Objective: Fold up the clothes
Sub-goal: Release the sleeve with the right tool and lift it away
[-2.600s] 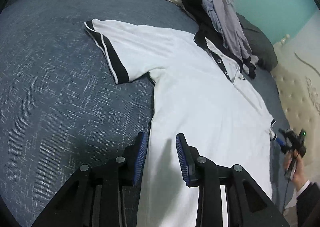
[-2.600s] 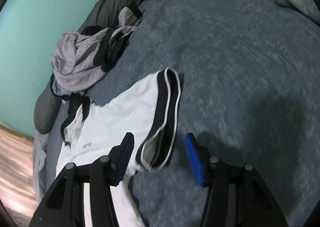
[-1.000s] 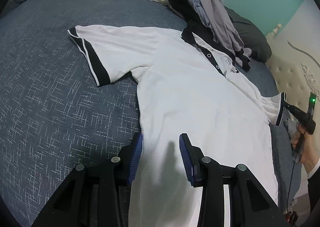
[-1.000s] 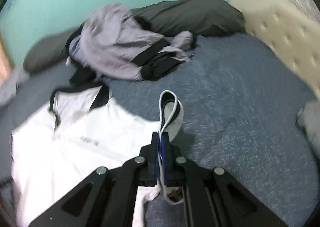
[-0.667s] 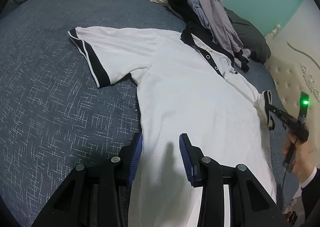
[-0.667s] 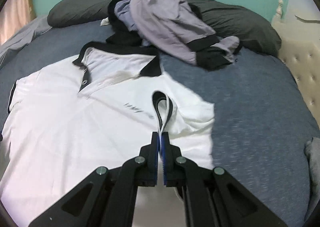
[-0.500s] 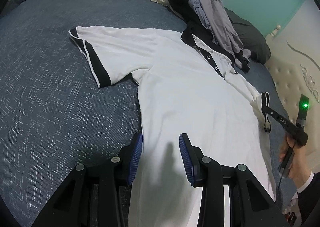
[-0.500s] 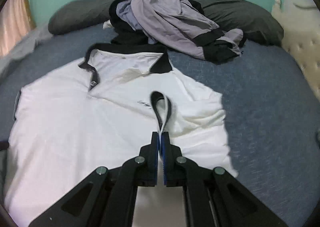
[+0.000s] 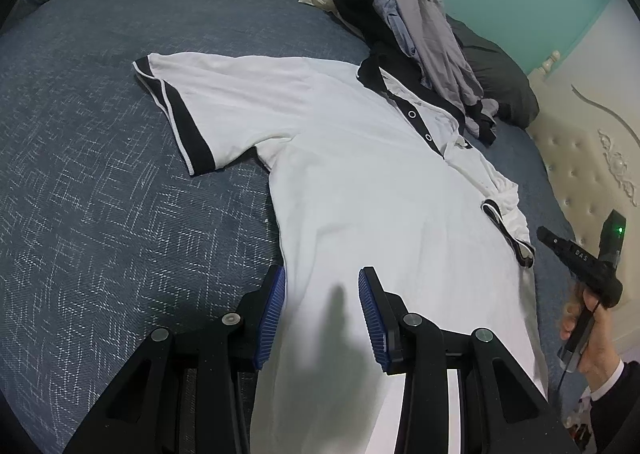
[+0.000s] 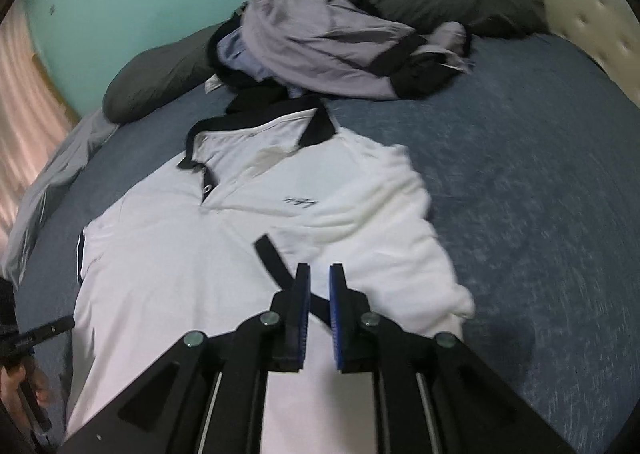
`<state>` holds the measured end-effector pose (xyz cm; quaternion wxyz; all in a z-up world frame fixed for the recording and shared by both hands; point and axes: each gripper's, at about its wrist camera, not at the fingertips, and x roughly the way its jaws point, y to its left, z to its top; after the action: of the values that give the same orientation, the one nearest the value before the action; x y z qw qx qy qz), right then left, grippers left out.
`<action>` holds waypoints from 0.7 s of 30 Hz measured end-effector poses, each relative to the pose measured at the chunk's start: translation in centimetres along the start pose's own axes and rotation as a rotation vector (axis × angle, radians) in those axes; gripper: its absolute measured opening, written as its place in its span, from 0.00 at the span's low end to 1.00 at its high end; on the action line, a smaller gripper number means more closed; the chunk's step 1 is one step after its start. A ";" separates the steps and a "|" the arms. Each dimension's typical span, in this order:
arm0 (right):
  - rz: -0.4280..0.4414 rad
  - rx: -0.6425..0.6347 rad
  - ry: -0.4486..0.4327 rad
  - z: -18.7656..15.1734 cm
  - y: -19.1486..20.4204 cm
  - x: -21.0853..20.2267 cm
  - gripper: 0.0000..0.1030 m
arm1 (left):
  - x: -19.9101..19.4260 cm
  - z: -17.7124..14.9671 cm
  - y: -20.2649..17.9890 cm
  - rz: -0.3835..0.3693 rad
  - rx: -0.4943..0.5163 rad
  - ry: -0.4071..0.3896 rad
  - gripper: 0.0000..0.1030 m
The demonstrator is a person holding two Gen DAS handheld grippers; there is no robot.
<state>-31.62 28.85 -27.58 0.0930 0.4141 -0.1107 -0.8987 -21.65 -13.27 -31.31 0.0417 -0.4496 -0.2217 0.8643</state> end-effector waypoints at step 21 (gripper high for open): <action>-0.147 0.079 0.101 -3.1 -8.0 -0.2 0.30 | -0.2 -0.3 -0.3 -0.017 -0.003 0.008 0.41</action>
<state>-29.73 36.18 -31.58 0.0160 0.4692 -0.1106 -0.8760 -21.29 -12.93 -31.19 0.0491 -0.4511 -0.2268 0.8618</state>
